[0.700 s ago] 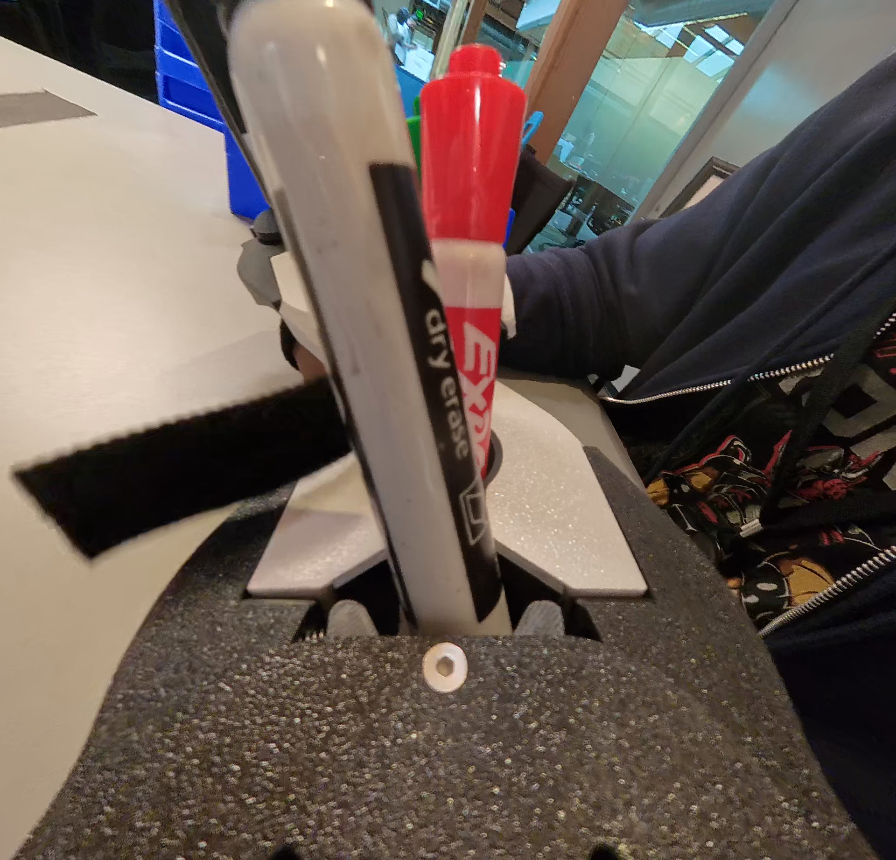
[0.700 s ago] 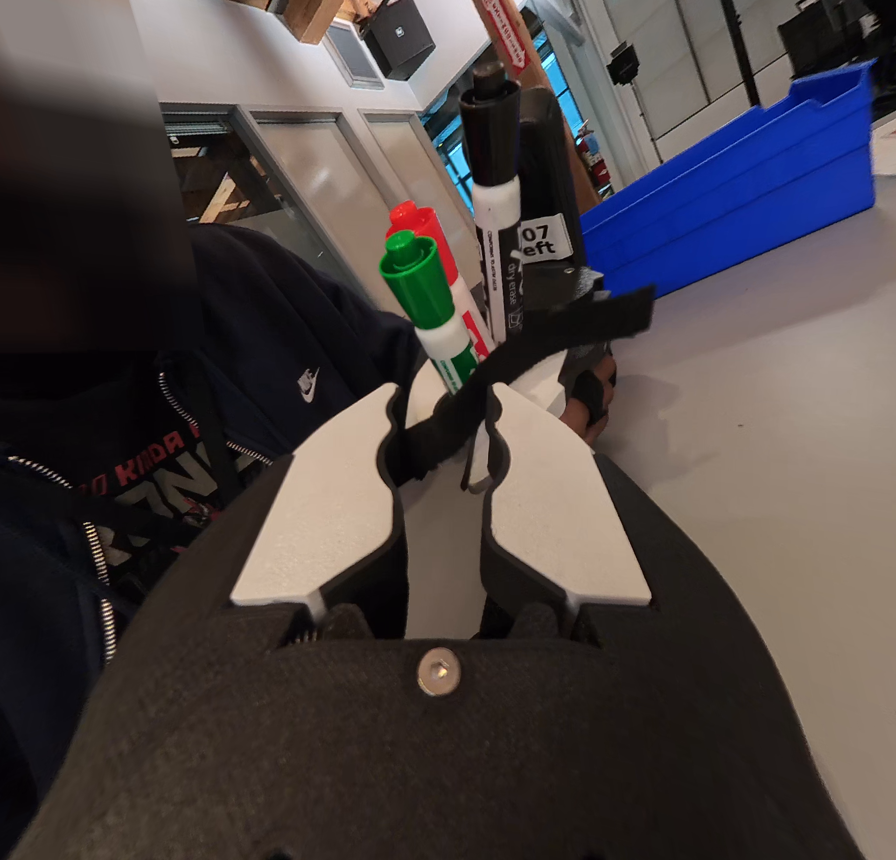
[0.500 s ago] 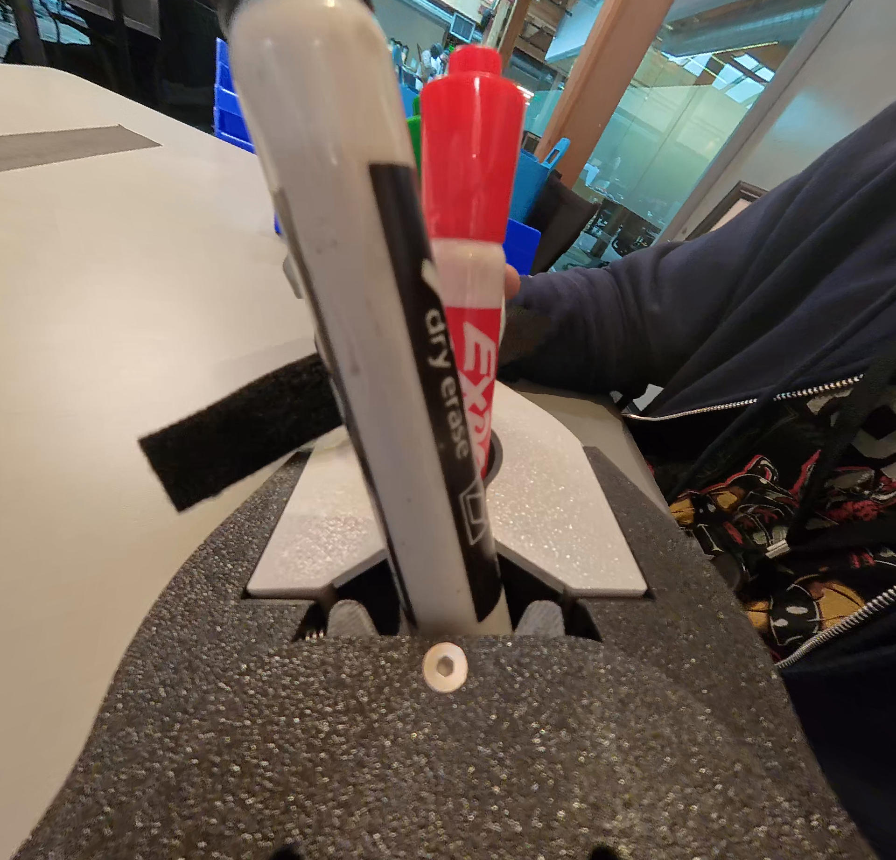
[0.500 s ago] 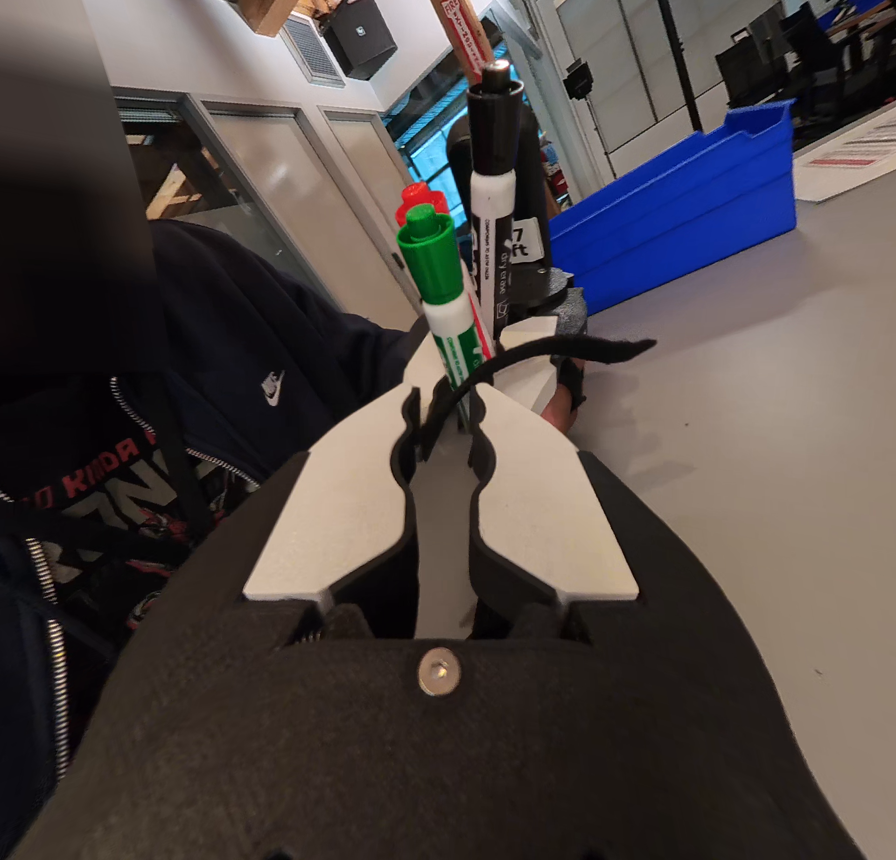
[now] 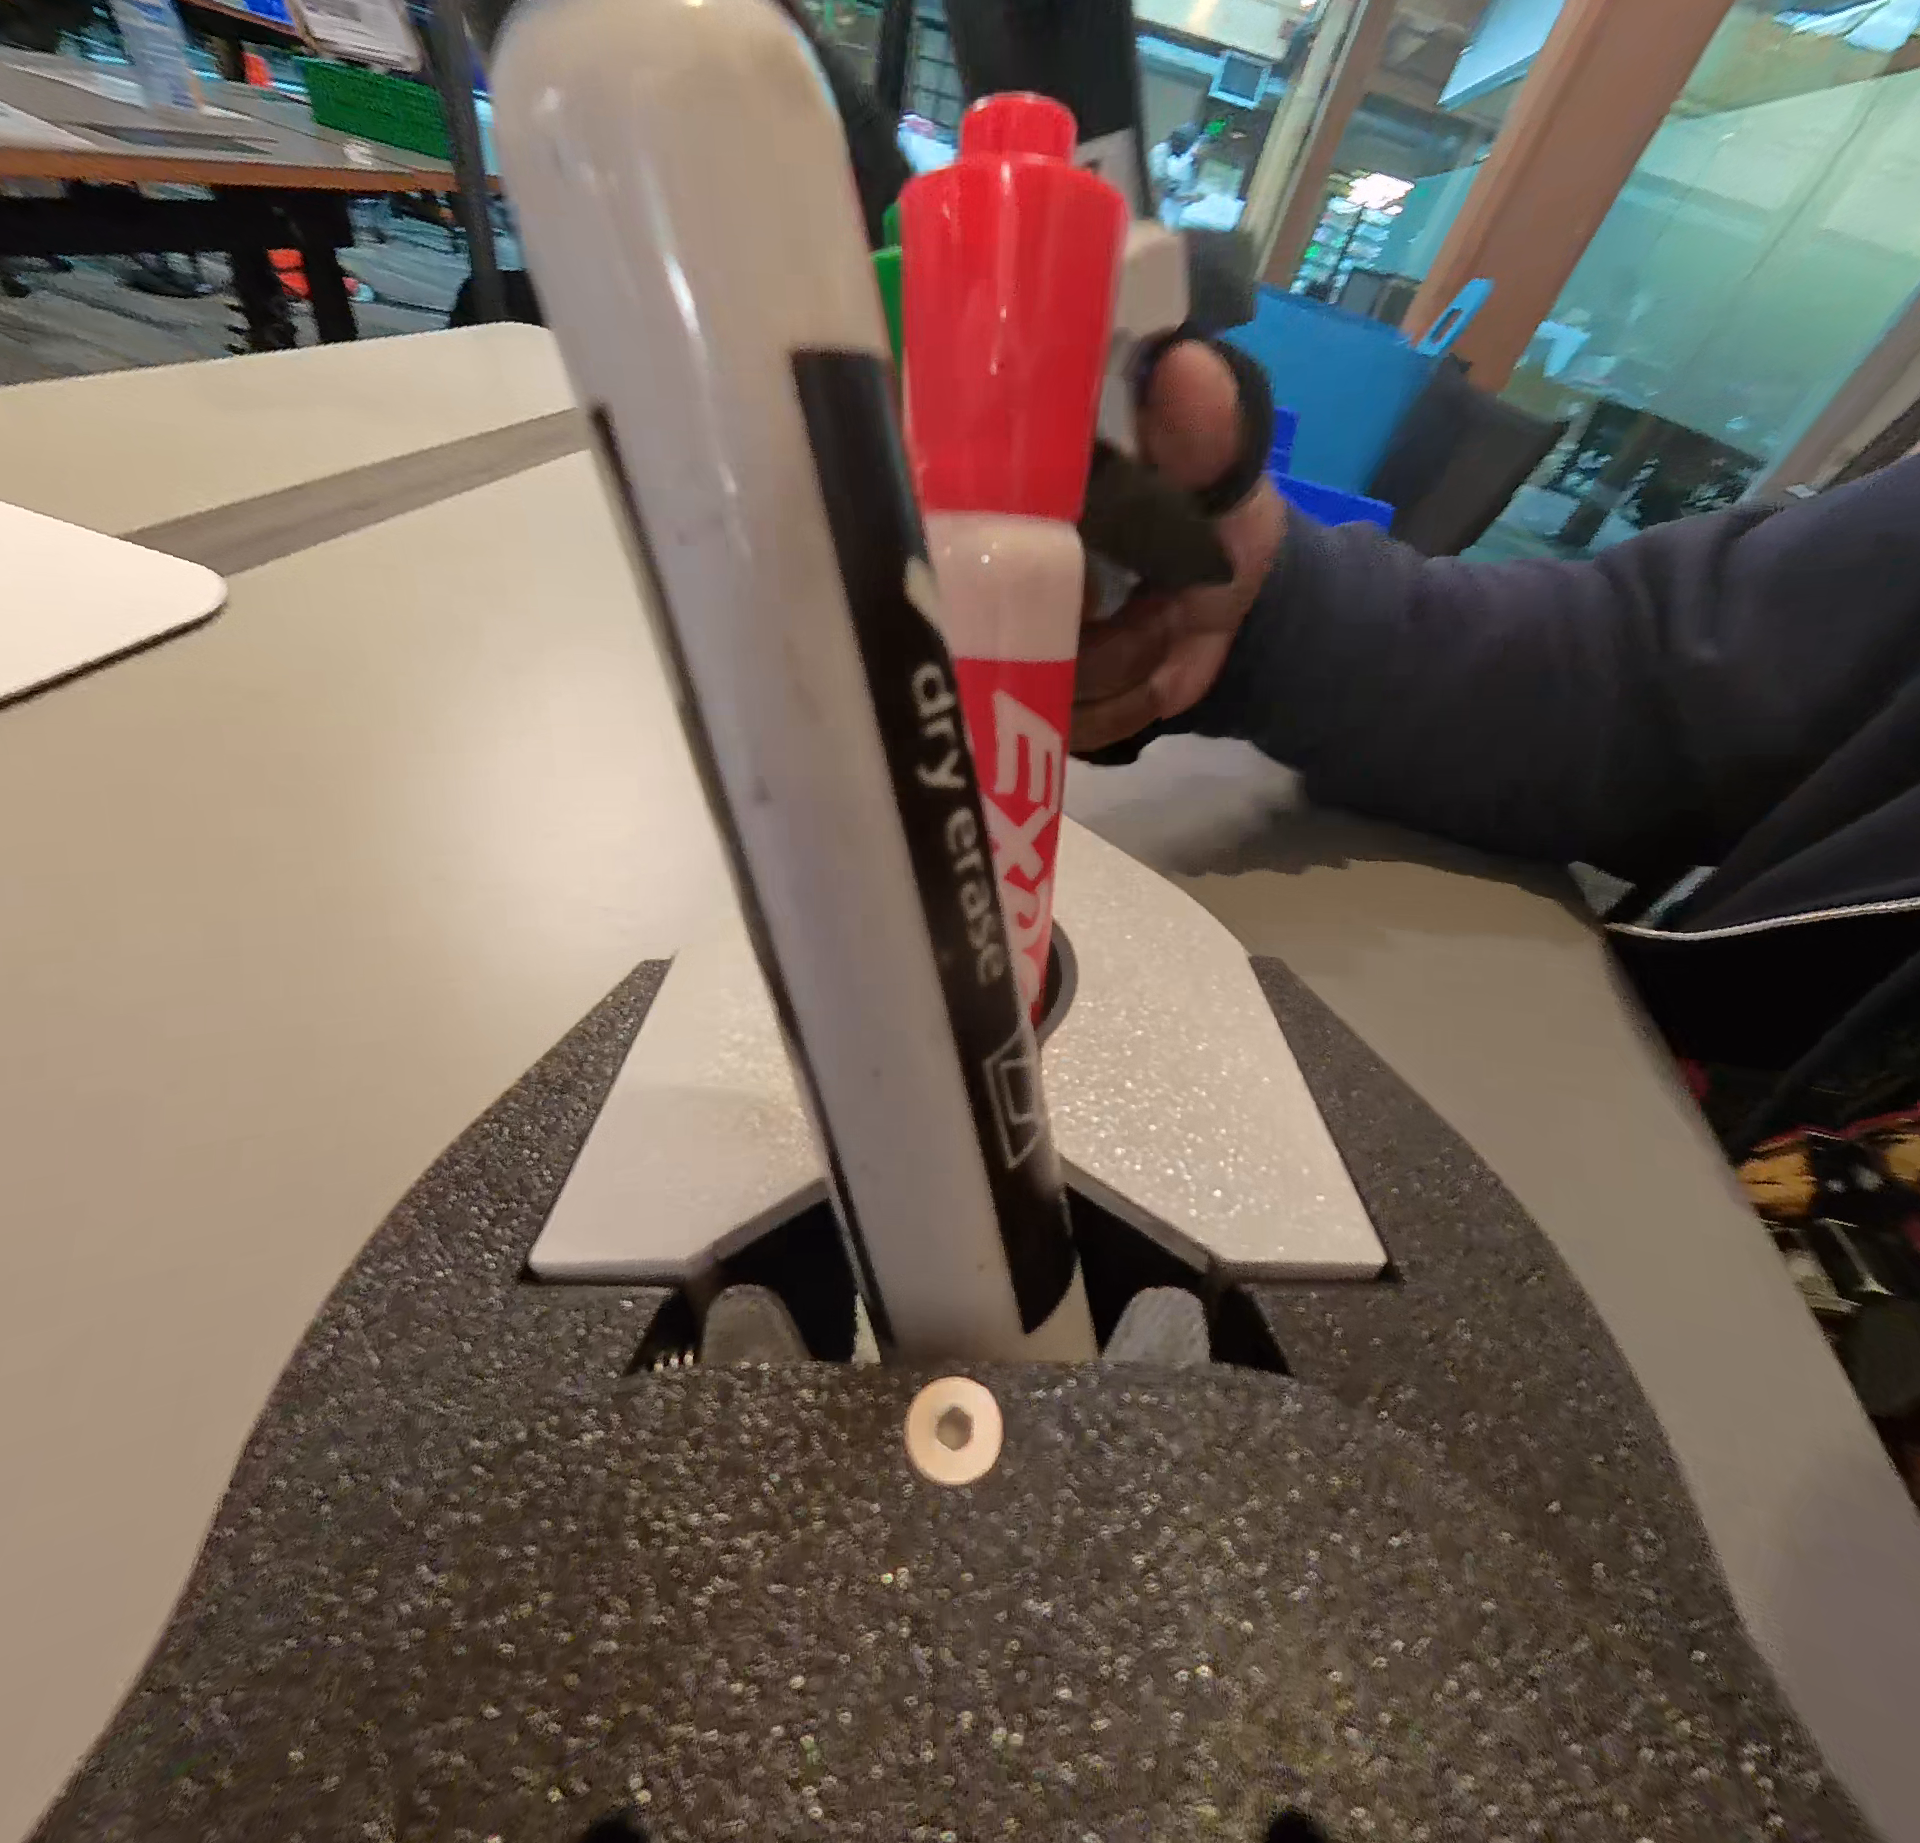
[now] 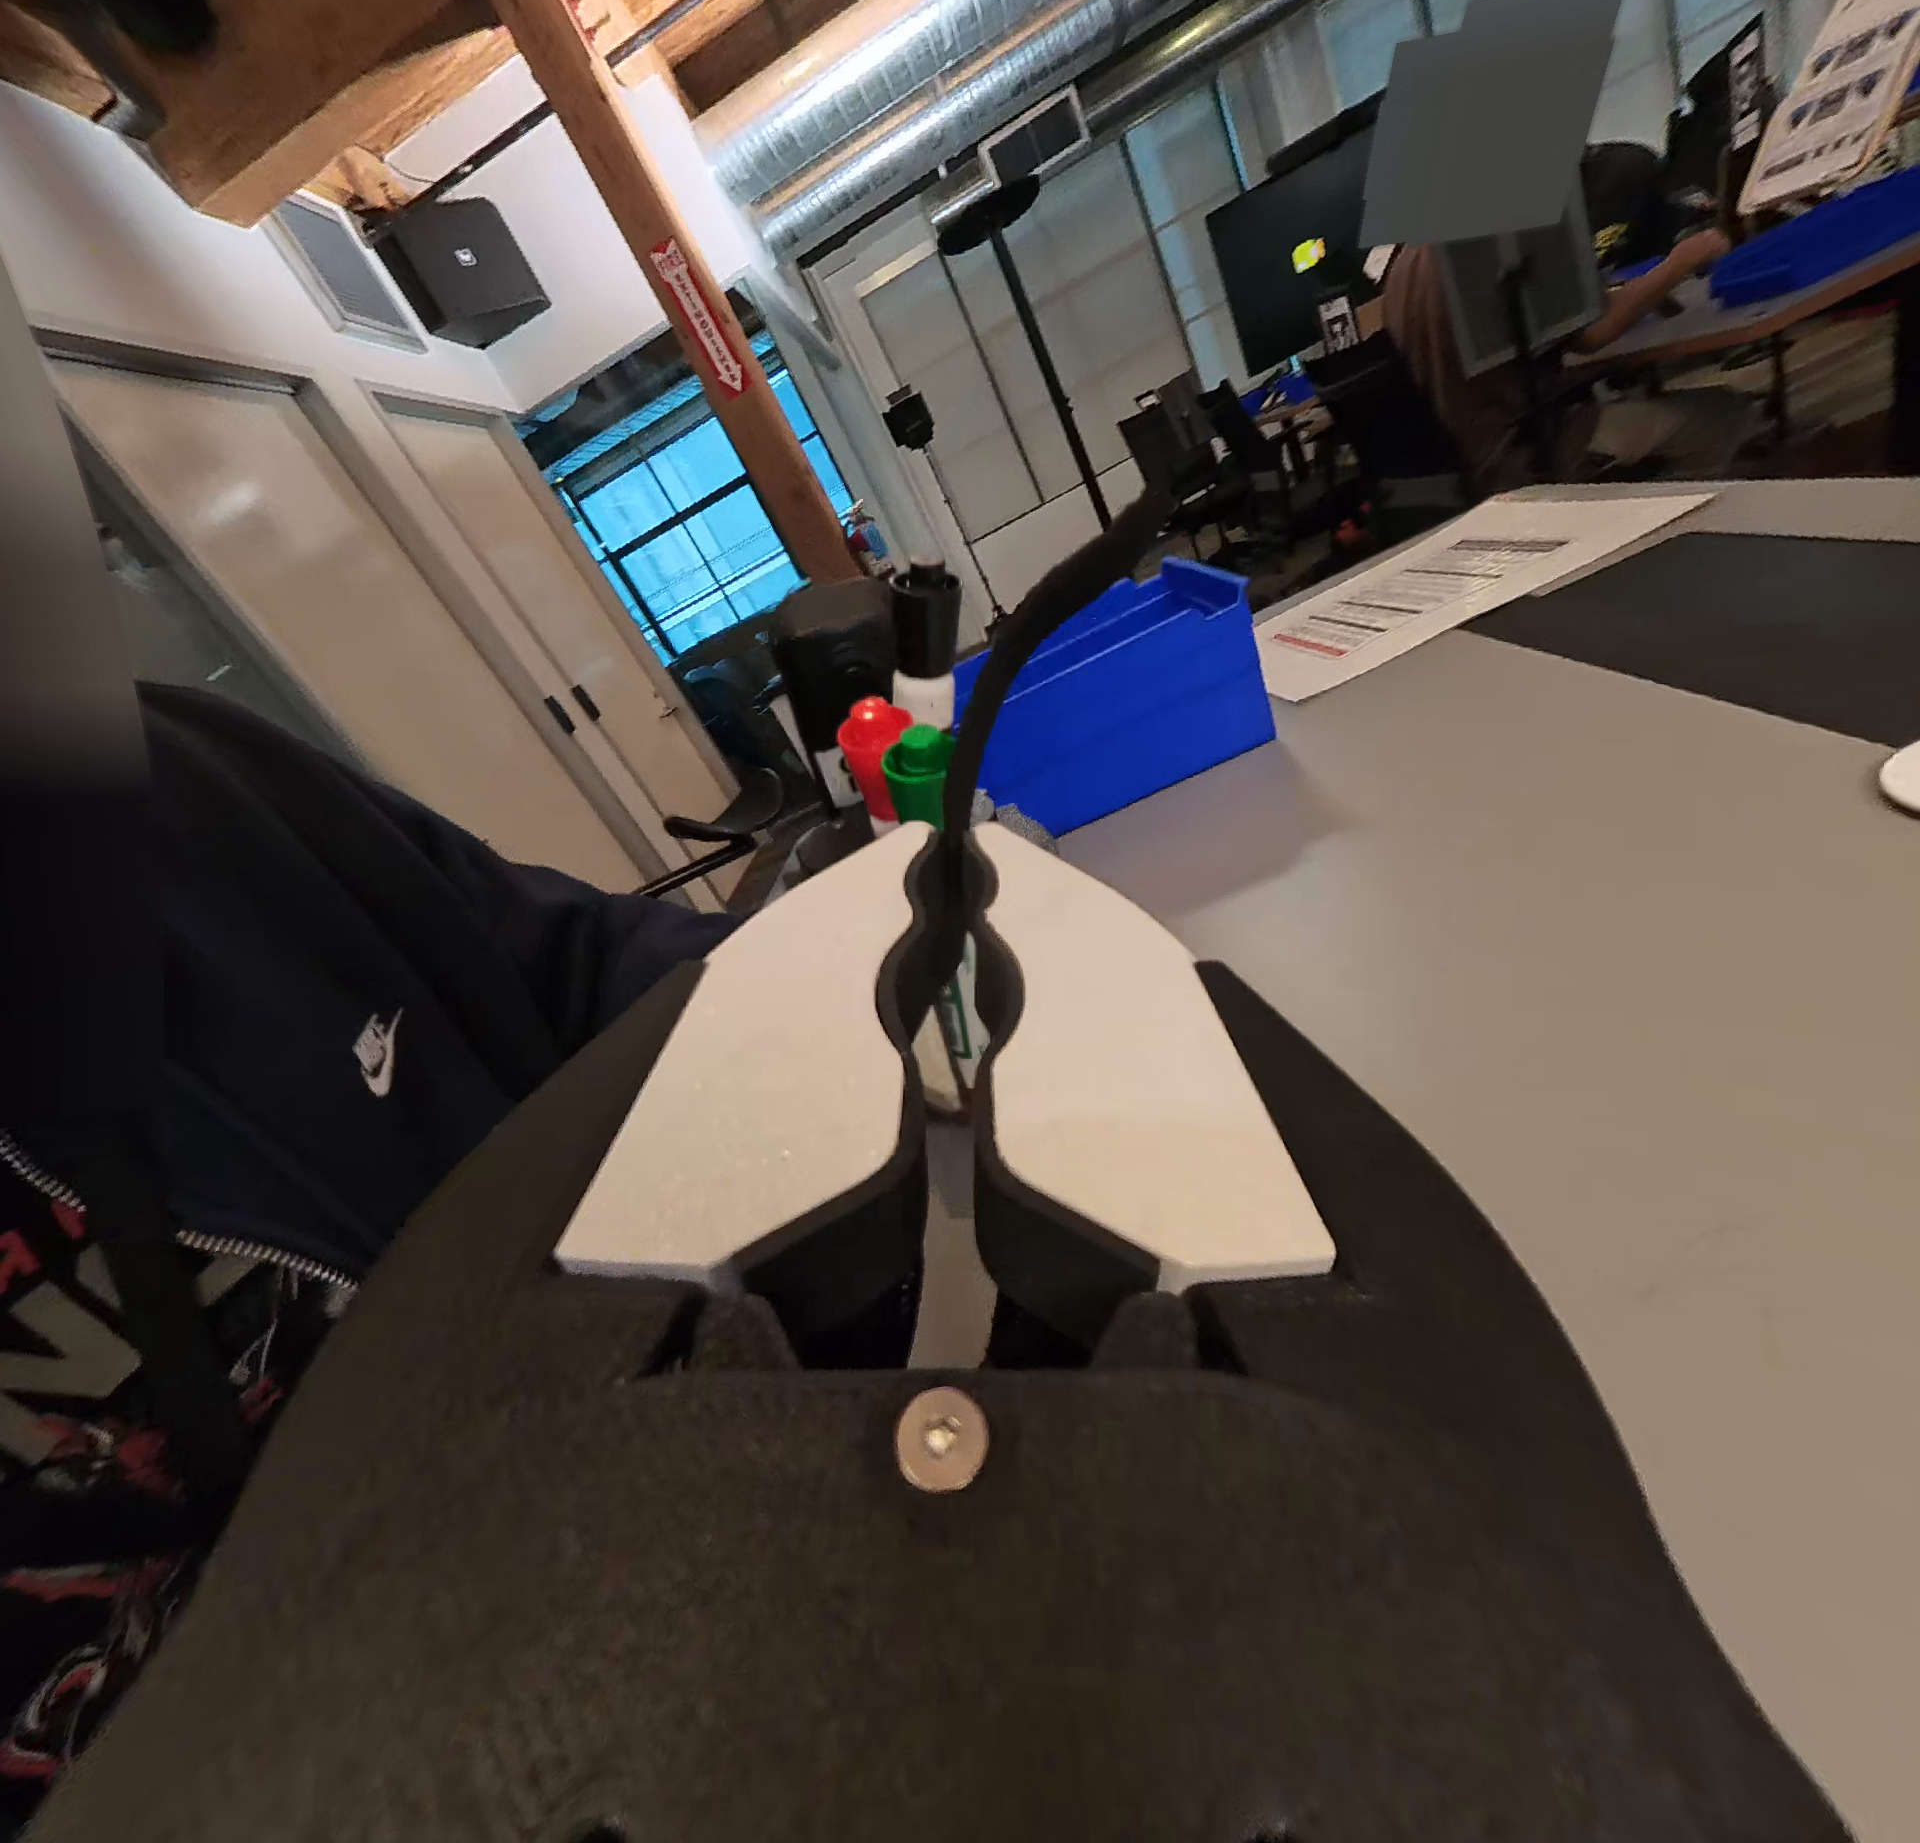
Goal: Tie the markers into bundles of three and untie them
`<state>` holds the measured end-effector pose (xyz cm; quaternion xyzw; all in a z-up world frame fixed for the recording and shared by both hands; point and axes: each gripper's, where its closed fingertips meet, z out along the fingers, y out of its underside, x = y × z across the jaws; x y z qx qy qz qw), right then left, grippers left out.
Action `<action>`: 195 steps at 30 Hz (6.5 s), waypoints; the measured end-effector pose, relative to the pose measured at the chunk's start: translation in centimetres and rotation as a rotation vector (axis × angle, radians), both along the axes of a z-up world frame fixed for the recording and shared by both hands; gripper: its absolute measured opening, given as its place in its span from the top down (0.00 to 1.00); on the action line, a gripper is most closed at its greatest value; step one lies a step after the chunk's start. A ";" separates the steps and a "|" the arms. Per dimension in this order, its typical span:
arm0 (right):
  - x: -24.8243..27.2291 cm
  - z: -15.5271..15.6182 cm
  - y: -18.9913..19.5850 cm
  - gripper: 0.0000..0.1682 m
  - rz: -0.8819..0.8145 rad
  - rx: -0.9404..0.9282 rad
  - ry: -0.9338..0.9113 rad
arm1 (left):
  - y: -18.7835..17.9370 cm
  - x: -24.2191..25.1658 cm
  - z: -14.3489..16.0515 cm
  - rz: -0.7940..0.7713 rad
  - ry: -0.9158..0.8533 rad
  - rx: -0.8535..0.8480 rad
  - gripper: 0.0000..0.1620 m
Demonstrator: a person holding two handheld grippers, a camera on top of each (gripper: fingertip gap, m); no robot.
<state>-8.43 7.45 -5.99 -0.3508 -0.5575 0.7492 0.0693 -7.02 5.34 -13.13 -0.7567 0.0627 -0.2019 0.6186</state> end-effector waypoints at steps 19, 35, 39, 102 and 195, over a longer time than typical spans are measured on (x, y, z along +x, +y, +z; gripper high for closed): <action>1.2 0.8 -3.3 0.99 -0.060 0.191 -0.190 | 0.6 -1.5 -0.3 0.135 0.097 -0.005 0.88; 1.1 -0.2 -3.3 0.99 -0.143 0.309 -0.244 | 0.5 -1.8 0.4 0.157 0.096 0.035 0.88; 1.4 -0.5 -3.4 0.99 -0.180 0.370 -0.277 | 0.6 -1.7 0.3 0.160 0.115 0.040 0.88; 1.5 -2.2 -3.1 0.99 -0.262 0.486 -0.368 | 0.9 -0.9 -1.5 0.190 0.389 -0.035 0.88; 0.6 -3.0 -3.6 0.67 0.090 0.097 -0.046 | -3.6 7.0 3.2 -0.574 -0.452 0.055 0.87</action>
